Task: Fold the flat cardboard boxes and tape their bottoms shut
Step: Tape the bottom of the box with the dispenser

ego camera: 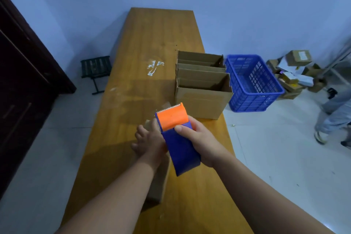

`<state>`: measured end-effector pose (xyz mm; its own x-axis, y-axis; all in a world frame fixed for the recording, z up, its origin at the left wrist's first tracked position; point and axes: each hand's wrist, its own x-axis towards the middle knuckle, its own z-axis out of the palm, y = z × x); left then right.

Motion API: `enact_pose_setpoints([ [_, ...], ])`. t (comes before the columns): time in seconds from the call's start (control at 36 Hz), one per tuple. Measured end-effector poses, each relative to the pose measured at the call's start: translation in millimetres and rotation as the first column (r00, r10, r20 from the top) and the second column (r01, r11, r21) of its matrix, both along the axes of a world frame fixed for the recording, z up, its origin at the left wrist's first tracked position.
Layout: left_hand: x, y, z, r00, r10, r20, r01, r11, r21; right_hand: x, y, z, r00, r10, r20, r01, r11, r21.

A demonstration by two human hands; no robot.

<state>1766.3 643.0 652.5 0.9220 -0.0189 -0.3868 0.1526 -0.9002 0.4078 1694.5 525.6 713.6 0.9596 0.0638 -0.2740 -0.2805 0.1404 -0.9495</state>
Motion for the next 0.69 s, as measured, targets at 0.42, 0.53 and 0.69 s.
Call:
enact_pose_setpoints([
  [0.42,23,13,7,0.864,0.437,-0.25,-0.503,0.755,-0.421,-7,-5,-4,0.966,0.241,-0.089,-0.219,0.954,0.205],
  [0.53,17,24,4,0.836,0.507,-0.208,-0.53,0.65,-0.544,-6,5,-11,0.968,0.21,-0.137,-0.212,0.977,0.0],
  [0.69,-1,61,-19,0.991,0.084,0.101,-0.022,0.863,-0.505,-2,4,-13,0.977,0.162,-0.136,-0.174,0.982,-0.078],
])
